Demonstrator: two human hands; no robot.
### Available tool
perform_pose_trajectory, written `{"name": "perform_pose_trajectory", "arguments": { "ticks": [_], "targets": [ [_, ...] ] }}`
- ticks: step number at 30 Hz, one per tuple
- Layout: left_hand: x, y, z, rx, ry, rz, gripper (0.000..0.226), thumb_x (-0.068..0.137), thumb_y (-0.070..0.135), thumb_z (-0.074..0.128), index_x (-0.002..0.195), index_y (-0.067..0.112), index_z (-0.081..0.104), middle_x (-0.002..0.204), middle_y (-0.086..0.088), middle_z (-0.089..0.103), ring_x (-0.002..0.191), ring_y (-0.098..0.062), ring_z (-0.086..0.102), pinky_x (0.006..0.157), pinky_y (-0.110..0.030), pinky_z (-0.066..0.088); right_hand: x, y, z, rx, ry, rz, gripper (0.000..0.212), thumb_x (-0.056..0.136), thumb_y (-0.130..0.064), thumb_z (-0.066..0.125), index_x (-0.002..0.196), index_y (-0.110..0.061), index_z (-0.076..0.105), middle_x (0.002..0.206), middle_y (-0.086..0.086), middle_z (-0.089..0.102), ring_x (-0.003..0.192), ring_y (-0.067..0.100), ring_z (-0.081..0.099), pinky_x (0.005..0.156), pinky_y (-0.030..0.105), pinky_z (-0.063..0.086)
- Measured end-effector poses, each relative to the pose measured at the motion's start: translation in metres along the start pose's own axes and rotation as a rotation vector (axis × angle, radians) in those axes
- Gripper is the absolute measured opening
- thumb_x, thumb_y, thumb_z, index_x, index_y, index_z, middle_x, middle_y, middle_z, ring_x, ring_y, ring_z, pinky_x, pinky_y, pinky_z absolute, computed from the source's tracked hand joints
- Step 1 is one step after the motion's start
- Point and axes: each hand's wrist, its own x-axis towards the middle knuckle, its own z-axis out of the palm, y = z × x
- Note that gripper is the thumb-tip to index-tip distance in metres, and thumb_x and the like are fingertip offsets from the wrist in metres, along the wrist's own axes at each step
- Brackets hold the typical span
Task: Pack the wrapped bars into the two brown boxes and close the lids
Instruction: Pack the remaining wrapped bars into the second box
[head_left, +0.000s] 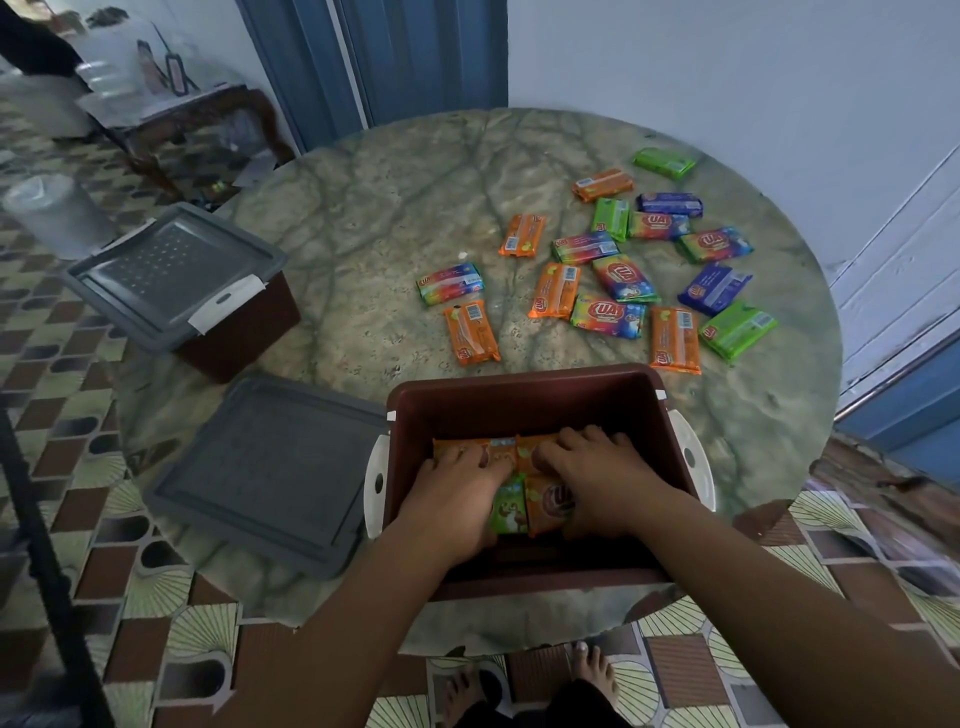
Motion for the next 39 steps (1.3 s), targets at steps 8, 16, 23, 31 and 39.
{"name": "perform_pose_trajectory", "arguments": {
  "ticks": [8,16,23,31,39],
  "targets": [
    [-0.004,0.001,-0.002,0.000,-0.034,-0.004,0.081,0.079,0.044,0.080,0.148,0.029,0.041,0.149,-0.004,0.037,0.140,-0.031,0.033,0.109,-0.048,0.039,-0.003,-0.001,0.001,0.040,0.007,0.001,0.088,0.066,-0.054,0.084,0.138,-0.030,0.040,0.142,-0.002,0.042,0.131,0.024,0.041,0.107,0.048,0.035],
    [-0.005,0.001,-0.005,-0.044,0.010,0.007,0.069,0.082,0.044,0.076,0.142,0.034,0.045,0.147,0.001,0.041,0.140,-0.026,0.033,0.106,-0.045,0.038,-0.005,0.000,0.001,0.025,-0.034,-0.019,0.088,0.067,-0.052,0.084,0.140,-0.032,0.038,0.151,-0.002,0.039,0.138,0.028,0.036,0.110,0.052,0.031],
    [-0.006,0.003,-0.008,-0.040,-0.022,0.001,0.064,0.082,0.042,0.075,0.139,0.032,0.049,0.144,0.000,0.042,0.137,-0.027,0.035,0.105,-0.044,0.038,-0.004,-0.001,-0.004,0.013,-0.016,-0.027,0.079,0.066,-0.051,0.085,0.132,-0.032,0.045,0.138,-0.005,0.052,0.127,0.023,0.048,0.104,0.045,0.036],
    [-0.006,0.003,-0.005,-0.037,-0.024,0.003,0.068,0.084,0.043,0.074,0.144,0.031,0.044,0.146,-0.001,0.041,0.138,-0.028,0.033,0.108,-0.046,0.037,-0.007,-0.003,-0.008,0.018,0.002,-0.028,0.075,0.072,-0.051,0.082,0.135,-0.030,0.048,0.140,-0.005,0.053,0.128,0.022,0.050,0.104,0.042,0.036],
    [-0.004,-0.012,-0.051,-0.349,0.514,-0.028,0.041,0.082,0.033,0.081,0.111,0.026,0.053,0.098,0.011,0.049,0.095,-0.013,0.048,0.077,-0.032,0.045,0.001,0.002,-0.028,0.221,0.490,-0.059,0.033,0.089,-0.043,0.070,0.115,-0.026,0.059,0.107,-0.004,0.058,0.099,0.021,0.059,0.081,0.039,0.050]
  ]
}}
